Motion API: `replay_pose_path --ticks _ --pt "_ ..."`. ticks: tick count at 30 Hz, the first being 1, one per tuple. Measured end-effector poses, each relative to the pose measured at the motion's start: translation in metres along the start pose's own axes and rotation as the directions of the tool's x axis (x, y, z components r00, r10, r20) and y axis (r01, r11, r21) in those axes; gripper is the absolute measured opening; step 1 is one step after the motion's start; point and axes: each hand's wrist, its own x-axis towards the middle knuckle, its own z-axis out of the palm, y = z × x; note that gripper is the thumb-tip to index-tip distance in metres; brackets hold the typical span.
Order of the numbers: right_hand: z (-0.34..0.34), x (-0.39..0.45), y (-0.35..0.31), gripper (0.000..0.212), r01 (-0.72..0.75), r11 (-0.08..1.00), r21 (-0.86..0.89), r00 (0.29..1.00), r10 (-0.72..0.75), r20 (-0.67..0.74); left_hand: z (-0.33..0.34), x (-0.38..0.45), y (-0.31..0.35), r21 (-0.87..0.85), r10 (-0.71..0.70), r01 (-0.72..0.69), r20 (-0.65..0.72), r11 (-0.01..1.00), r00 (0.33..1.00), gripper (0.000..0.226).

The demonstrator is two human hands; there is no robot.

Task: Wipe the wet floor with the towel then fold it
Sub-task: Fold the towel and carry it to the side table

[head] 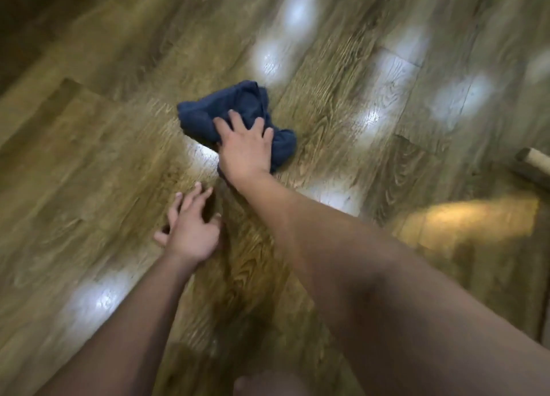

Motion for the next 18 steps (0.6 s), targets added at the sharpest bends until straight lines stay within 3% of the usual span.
replay_pose_path --ticks 1,2,3,5,7,9,11,13,15,17,18 --pt "0.001 -0.020 -0.010 0.046 0.022 1.000 0.011 1.000 -0.022 0.007 -0.007 -0.001 0.000 -0.276 -0.036 0.037 0.009 0.961 0.999 0.051" --pt "0.001 -0.040 -0.019 0.044 0.040 0.999 0.031 0.999 -0.041 0.032 -0.015 -0.006 -0.001 -0.541 -0.089 0.087 0.022 0.837 0.996 0.049" --pt "-0.002 -0.059 -0.025 0.043 0.054 0.997 0.059 0.996 -0.058 0.072 -0.022 -0.015 -0.002 -0.696 -0.170 0.152 0.044 0.702 0.984 0.046" --pt "-0.017 -0.085 -0.030 0.040 0.032 0.980 0.197 0.976 -0.073 0.205 -0.040 -0.042 0.001 -0.754 -0.306 0.321 0.167 0.573 0.937 0.035" --pt "-0.050 -0.105 -0.031 0.041 -0.119 0.885 0.449 0.924 -0.066 0.376 -0.058 -0.078 0.008 -0.693 -0.338 0.466 0.326 0.549 0.883 0.031" --pt "-0.097 -0.128 -0.038 0.040 -0.355 0.663 0.659 0.857 -0.051 0.513 -0.079 -0.116 0.018 -0.698 -0.325 0.456 0.323 0.552 0.889 0.038" --pt "-0.162 -0.150 -0.051 0.030 -0.551 0.421 0.721 0.780 -0.048 0.624 -0.122 -0.154 0.037 -0.759 -0.363 0.362 0.177 0.541 0.915 0.027" --pt "-0.235 -0.166 -0.068 0.028 -0.652 0.271 0.708 0.713 -0.100 0.694 -0.183 -0.189 0.055 -0.760 -0.354 0.226 -0.006 0.609 0.935 0.027" --pt "-0.308 -0.177 -0.084 0.032 -0.705 0.170 0.688 0.664 -0.181 0.725 -0.255 -0.222 0.070 -0.610 -0.180 0.025 -0.194 0.792 0.964 0.052" --pt "-0.395 -0.187 -0.105 0.036 -0.722 0.151 0.675 0.618 -0.297 0.727 -0.344 -0.262 0.093 -0.293 0.073 -0.161 -0.291 0.942 0.954 0.074" --pt "-0.439 -0.192 -0.116 0.035 -0.716 0.172 0.676 0.590 -0.367 0.719 -0.388 -0.282 0.106 -0.067 0.212 -0.241 -0.290 0.968 0.933 0.083"
